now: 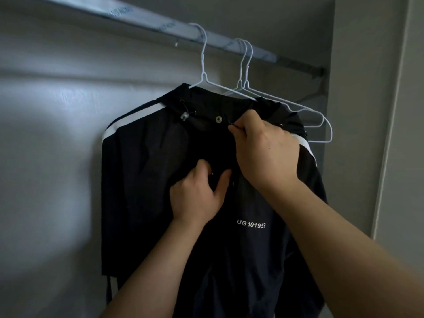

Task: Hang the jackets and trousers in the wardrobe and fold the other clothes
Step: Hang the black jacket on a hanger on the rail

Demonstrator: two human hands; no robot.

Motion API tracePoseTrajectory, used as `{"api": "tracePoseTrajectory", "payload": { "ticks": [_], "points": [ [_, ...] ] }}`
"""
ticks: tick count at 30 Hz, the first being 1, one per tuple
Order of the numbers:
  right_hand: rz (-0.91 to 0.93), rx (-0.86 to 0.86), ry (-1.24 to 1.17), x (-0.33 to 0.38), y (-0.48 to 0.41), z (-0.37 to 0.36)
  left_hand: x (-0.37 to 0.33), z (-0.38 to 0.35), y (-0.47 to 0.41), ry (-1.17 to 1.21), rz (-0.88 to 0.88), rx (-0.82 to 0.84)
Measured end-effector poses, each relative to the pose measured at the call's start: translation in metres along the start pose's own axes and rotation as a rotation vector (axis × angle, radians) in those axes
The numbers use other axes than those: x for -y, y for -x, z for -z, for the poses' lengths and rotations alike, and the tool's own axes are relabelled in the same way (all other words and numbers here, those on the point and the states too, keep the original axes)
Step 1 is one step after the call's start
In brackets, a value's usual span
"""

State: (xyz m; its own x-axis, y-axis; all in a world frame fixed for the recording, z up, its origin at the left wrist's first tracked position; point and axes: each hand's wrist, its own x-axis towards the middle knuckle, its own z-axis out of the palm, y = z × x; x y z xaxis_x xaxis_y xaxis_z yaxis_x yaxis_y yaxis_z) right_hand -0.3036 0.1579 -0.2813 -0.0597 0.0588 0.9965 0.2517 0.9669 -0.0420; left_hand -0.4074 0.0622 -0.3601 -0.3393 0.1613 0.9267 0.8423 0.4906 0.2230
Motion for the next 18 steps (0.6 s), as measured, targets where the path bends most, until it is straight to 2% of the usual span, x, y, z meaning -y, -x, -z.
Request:
{"api": "tracePoseTrajectory", "payload": {
  "ticks": [4,8,12,15,18],
  "points": [
    [0.070,-0.023,0.039,-0.006,-0.010,-0.001,-0.012,0.001,-0.027,-0.126,-0.021,0.063],
    [0.043,-0.069,0.096,-0.013,-0.029,0.004,-0.016,0.001,-0.020,-0.073,-0.076,0.041],
    [0.042,-0.063,0.018,-0.008,-0.013,-0.001,-0.011,0.006,-0.021,-0.071,-0.009,0.132],
    [0.110,-0.070,-0.053,-0.011,-0.007,0.000,-0.012,0.011,-0.024,-0.096,-0.022,0.189],
    [0.152,0.003,-0.147,-0.012,-0.005,0.005,-0.011,0.019,-0.030,-0.131,-0.039,0.271]
  ]
}}
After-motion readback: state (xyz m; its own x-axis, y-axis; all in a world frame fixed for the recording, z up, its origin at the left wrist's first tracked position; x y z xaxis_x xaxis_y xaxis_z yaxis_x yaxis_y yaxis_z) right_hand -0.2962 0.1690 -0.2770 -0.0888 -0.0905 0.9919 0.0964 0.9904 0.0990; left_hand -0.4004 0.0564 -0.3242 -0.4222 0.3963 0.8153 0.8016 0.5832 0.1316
